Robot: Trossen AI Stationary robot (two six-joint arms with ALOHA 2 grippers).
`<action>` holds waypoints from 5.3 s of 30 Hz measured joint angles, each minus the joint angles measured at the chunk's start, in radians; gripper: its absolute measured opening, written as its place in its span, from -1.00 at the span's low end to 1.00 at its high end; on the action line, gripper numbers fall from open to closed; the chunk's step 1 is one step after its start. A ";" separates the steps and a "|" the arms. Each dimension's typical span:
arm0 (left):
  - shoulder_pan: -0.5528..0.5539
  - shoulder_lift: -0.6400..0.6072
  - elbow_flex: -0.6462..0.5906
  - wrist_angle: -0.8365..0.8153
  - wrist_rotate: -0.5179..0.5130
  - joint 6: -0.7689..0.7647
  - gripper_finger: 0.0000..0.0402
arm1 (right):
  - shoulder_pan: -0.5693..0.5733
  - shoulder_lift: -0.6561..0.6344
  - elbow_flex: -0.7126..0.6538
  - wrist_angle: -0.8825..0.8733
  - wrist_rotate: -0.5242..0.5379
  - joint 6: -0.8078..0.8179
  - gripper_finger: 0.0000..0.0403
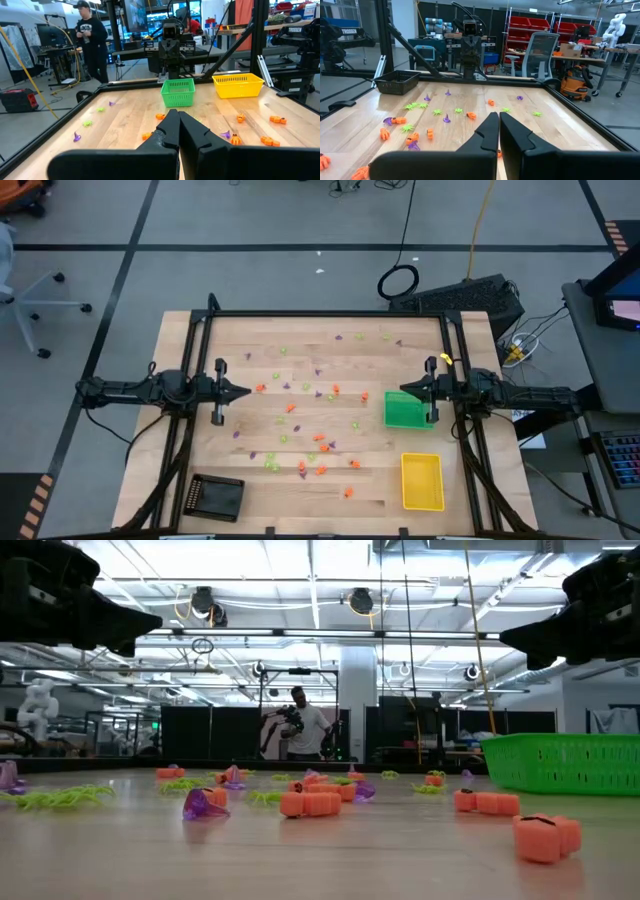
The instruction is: Sort Halloween decoration
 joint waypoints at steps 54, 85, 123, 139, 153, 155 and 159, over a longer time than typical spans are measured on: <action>0.000 0.000 0.000 0.000 0.000 0.000 -1.00 | 0.000 0.000 0.000 0.000 0.000 0.000 -1.00; 0.000 0.000 0.000 0.000 0.000 0.000 -1.00 | 0.000 0.000 0.000 0.000 0.000 0.000 -1.00; 0.000 0.000 0.000 0.017 -0.006 0.000 -1.00 | 0.000 0.294 0.289 -0.061 0.001 0.034 -1.00; 0.000 0.000 0.000 0.022 -0.005 0.000 -1.00 | 0.000 0.557 0.656 -0.427 0.005 0.245 -1.00; 0.000 0.000 0.000 0.022 -0.009 0.000 -1.00 | -0.001 0.752 0.843 -0.666 0.197 0.325 -1.00; 0.000 0.000 0.000 0.027 -0.010 0.000 -1.00 | -0.001 0.783 0.842 -0.710 0.272 0.352 -1.00; 0.000 0.000 0.000 0.053 -0.013 0.006 -1.00 | -0.001 0.856 0.842 -0.774 0.401 0.436 -1.00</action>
